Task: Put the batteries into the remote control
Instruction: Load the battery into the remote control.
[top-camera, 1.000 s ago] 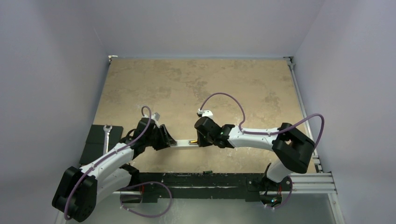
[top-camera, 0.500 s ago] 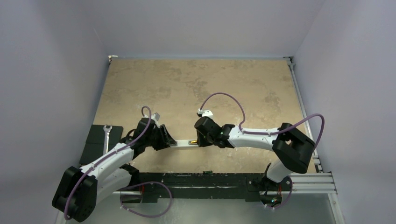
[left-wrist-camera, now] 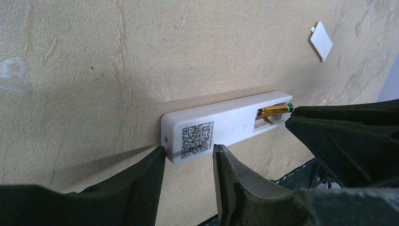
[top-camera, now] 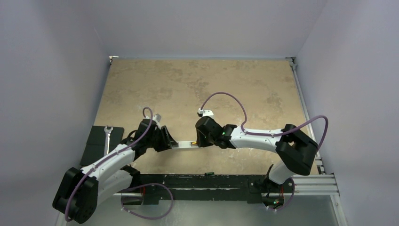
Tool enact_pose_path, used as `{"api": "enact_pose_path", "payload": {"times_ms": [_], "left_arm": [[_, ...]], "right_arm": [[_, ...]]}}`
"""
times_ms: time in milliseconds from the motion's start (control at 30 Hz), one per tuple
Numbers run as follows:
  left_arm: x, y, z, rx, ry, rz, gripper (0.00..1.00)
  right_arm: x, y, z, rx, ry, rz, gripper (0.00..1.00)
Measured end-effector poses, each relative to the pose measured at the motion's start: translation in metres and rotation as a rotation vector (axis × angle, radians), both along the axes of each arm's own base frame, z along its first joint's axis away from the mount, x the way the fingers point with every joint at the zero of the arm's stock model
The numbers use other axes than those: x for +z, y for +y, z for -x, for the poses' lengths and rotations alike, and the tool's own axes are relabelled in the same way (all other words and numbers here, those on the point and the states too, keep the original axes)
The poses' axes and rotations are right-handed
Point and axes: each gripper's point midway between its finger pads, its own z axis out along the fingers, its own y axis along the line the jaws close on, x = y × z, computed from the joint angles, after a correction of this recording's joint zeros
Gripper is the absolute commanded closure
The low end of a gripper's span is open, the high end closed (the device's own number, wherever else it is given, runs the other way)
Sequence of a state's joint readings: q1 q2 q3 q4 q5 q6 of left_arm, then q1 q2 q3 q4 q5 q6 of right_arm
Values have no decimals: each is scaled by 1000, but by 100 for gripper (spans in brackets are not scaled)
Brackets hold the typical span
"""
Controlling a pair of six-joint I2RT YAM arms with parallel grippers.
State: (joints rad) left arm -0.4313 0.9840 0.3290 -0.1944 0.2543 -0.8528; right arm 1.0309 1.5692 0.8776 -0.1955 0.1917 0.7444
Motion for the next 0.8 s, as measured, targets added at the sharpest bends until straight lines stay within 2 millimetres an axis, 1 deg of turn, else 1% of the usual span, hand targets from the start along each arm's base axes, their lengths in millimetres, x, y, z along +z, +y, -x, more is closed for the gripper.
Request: {"api": "enact_pose_path", "payload": {"times_ms": [300, 633, 800], "left_arm": [[-1, 0, 0, 0, 4, -1, 59], [-1, 0, 0, -1, 3, -1, 59], [-2, 0, 0, -1, 4, -2, 59]], "right_arm": [[3, 3, -1, 2, -3, -10, 73], [2, 0, 0, -1, 1, 4, 73], [7, -1, 0, -4, -7, -1, 72]]}}
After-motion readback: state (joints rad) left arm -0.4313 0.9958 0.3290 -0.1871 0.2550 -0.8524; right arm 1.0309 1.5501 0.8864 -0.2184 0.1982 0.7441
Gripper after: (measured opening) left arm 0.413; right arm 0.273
